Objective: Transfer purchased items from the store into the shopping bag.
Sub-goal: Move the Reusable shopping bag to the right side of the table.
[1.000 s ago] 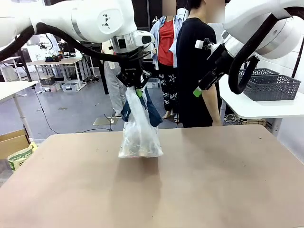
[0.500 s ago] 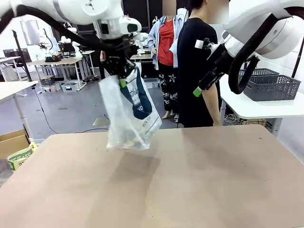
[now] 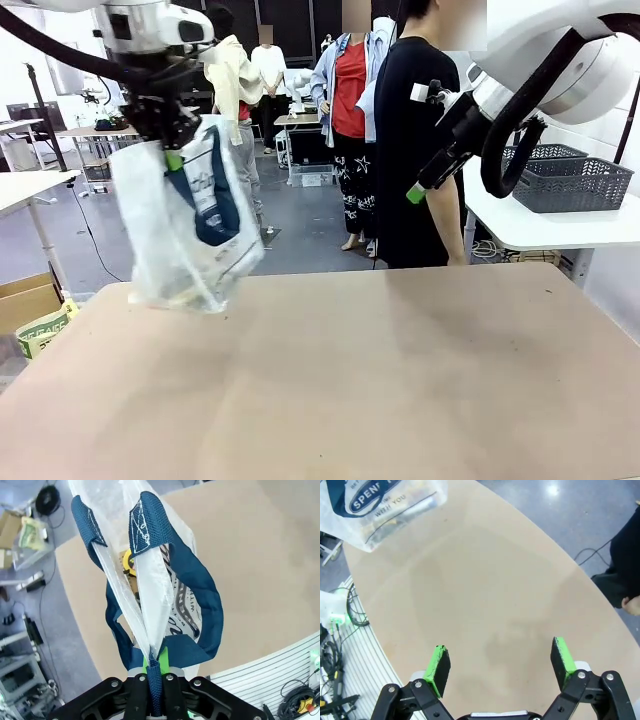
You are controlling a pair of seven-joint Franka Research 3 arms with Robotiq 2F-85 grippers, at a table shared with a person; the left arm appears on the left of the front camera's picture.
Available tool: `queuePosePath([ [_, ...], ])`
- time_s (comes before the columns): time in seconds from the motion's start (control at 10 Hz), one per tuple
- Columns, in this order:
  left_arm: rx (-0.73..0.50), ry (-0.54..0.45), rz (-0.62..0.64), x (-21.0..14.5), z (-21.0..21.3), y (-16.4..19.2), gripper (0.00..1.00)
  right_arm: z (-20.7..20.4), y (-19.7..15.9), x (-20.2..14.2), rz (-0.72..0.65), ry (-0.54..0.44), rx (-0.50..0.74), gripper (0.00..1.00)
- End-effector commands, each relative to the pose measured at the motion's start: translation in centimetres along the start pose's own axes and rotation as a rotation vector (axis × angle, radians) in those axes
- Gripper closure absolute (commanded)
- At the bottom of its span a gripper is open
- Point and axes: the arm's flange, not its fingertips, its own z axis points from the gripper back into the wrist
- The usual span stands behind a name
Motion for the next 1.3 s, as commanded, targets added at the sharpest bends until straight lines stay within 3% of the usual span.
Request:
queuePosePath([
  [0.0,-0.029,0.019,0.041,-2.5,-0.4,2.7,1.0,0.0,0.2,0.1,-0.012,0.014,-0.009,0.0],
  [0.4,-0.078,0.011,0.091,-6.0,-2.1,6.7,1.0,0.0,0.2,0.1,-0.012,0.014,-0.009,0.0],
  [0.5,-0.041,0.067,0.107,-3.8,-2.1,5.7,1.0,0.0,0.2,0.1,-0.012,0.014,-0.009,0.0],
  [0.9,-0.057,0.084,0.099,-4.3,-3.3,5.6,1.0,0.0,0.2,0.1,-0.012,0.014,-0.009,0.0],
  [1.0,-0.073,0.095,0.05,-3.9,-4.8,6.7,1.0,0.0,0.2,0.1,-0.012,0.014,-0.009,0.0],
  [1.2,-0.05,0.059,0.088,-3.7,-5.7,9.5,1.0,0.0,0.2,0.1,-0.012,0.014,-0.009,0.0],
])
